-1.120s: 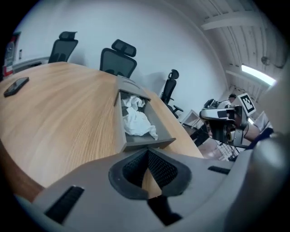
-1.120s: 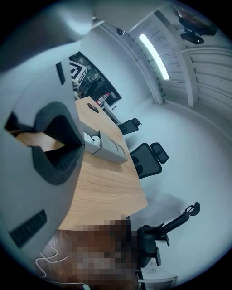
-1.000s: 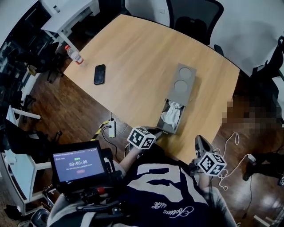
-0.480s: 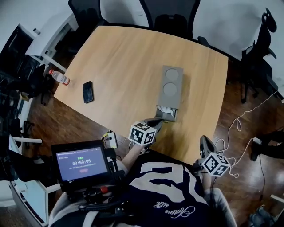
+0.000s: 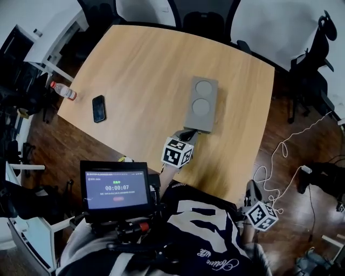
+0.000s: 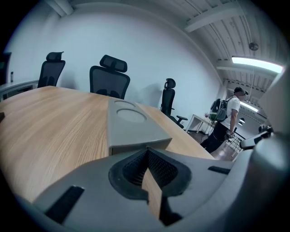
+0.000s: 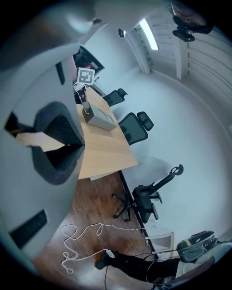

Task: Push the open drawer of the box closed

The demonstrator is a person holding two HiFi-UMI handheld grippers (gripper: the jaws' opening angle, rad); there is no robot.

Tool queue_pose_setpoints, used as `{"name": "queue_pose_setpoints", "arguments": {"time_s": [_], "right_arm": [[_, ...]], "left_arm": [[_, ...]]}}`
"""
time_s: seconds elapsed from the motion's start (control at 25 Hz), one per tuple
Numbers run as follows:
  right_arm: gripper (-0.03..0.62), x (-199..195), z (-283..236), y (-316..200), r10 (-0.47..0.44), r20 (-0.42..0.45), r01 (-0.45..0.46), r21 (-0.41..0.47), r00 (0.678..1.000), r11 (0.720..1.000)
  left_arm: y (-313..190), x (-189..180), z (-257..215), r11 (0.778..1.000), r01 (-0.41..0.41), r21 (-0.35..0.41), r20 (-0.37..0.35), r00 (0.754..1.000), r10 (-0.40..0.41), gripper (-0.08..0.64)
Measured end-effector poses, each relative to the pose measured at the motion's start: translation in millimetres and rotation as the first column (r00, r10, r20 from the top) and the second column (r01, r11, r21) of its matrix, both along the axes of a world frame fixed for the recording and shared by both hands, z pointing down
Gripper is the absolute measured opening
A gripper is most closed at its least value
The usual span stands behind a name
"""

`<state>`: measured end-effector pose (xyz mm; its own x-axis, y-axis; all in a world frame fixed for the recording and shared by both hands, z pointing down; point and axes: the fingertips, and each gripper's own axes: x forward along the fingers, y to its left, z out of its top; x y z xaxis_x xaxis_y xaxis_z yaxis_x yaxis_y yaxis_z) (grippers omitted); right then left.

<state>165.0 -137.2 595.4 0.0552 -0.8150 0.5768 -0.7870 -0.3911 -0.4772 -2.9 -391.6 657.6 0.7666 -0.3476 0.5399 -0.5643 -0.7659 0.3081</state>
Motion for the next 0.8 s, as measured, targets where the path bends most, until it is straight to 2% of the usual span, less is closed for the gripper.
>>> {"name": "queue_pose_setpoints", "arguments": {"time_s": [0.16,0.24,0.4,0.56,0.8], "right_arm": [[-0.002,-9,1,4,-0.01,0.011,0.01,-0.02,1.0,1.0],[-0.002,-9,0,-1,-0.035,0.014,0.035,-0.025,0.999,0.999],[-0.002,-3,-2,-9,-0.083,0.022,0.084,-0.021,0.996,0.996],[-0.002,2,-7,0,-0.148,0.022,0.148,0.01,0.989,0.989],[-0.002,-6,-20,-11,-0.297,0.02,0.295,0.064,0.955,0.953]], "left_arm": [[-5,-5,-10,0.996,0.08,-0.026,-0.084,0.993,-0.082,0.002],[-7,-2,-19,0.995,0.096,-0.029,-0.11,0.989,-0.099,0.002],[2,2,-26,0.994,0.103,-0.039,-0.111,0.988,-0.107,0.002],[44,2,-41,0.993,0.111,-0.034,-0.114,0.987,-0.114,0.002],[86,0,-71,0.988,0.156,-0.009,-0.157,0.975,-0.156,0.002]]}}
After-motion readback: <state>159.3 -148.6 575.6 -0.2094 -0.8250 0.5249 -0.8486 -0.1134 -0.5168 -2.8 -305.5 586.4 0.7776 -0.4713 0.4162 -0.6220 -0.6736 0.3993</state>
